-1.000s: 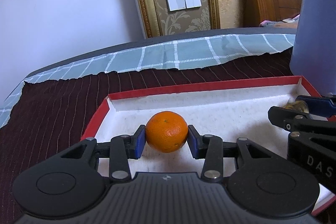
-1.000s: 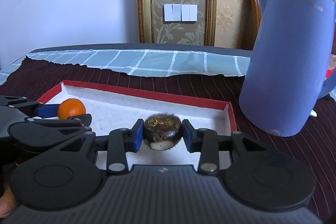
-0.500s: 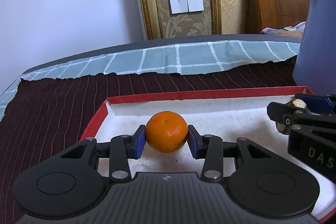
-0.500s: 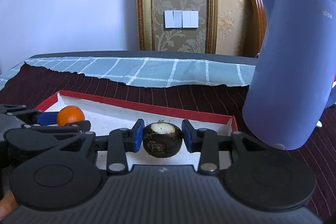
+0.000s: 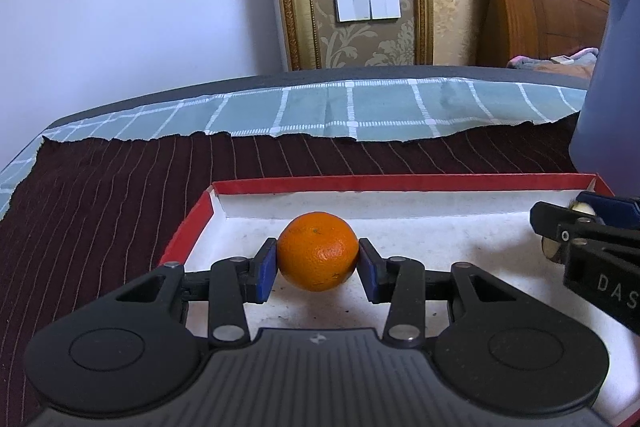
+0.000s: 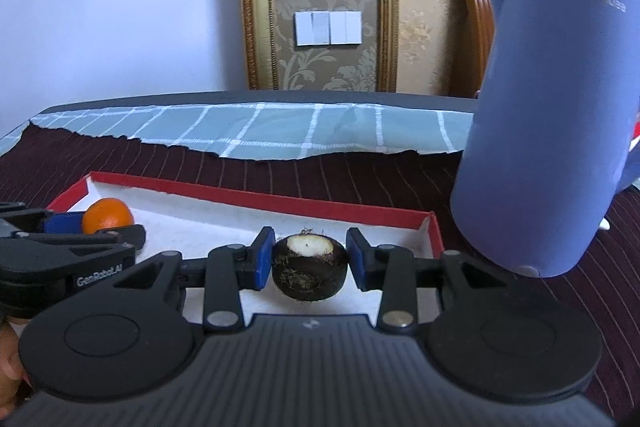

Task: Organize fruits
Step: 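Carry the dark fruit and the mandarin over the red tray with both tools, then open both tools to drop the fruits into the tray, then lift away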

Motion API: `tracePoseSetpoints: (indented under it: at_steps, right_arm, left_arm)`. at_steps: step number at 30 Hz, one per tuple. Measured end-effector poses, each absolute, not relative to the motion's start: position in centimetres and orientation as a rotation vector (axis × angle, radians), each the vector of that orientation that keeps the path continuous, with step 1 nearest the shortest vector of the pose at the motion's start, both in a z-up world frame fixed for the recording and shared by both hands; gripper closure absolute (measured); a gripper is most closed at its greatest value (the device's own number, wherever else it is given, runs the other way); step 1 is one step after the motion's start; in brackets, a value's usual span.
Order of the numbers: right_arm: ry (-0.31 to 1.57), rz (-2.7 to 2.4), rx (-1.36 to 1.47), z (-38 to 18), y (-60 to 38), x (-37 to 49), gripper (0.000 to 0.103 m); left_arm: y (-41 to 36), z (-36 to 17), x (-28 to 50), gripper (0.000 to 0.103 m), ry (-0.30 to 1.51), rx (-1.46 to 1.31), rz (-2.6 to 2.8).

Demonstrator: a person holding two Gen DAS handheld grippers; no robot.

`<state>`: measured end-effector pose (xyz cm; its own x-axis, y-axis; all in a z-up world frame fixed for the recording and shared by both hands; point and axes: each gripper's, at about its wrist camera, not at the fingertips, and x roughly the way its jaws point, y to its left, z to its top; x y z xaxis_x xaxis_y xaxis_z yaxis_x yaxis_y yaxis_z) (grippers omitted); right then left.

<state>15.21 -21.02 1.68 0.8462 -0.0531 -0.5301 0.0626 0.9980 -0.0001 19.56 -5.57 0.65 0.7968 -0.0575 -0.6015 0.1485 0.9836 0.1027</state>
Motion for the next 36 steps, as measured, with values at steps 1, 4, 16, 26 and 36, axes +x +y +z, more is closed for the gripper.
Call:
tracePoseSetpoints:
  at_steps: [1,4,16,26,36]
  right_arm:
    - [0.556,-0.064,0.018,1.68,-21.05,15.20,0.066]
    - [0.546,-0.063,0.016,1.76,-20.99,15.12,0.065]
    - [0.543,-0.064,0.001,1.60,-20.70,14.99,0.066]
    - [0.543,-0.067,-0.006,1.59,-20.66,14.96,0.062]
    - [0.532,-0.064,0.018,1.75,-20.97,14.65,0.053]
  left_arm:
    - [-5.51,0.67,19.60,0.061,0.639,0.146,-0.107]
    - [-5.41,0.73,19.64,0.061,0.634,0.145,-0.100]
    - [-5.47,0.74,19.52,0.059,0.629,0.156,-0.091]
    - [-5.76,0.75,19.15,0.047,0.607,0.183,-0.085]
    - [-5.91,0.58,18.89,0.038,0.603,0.200,-0.087]
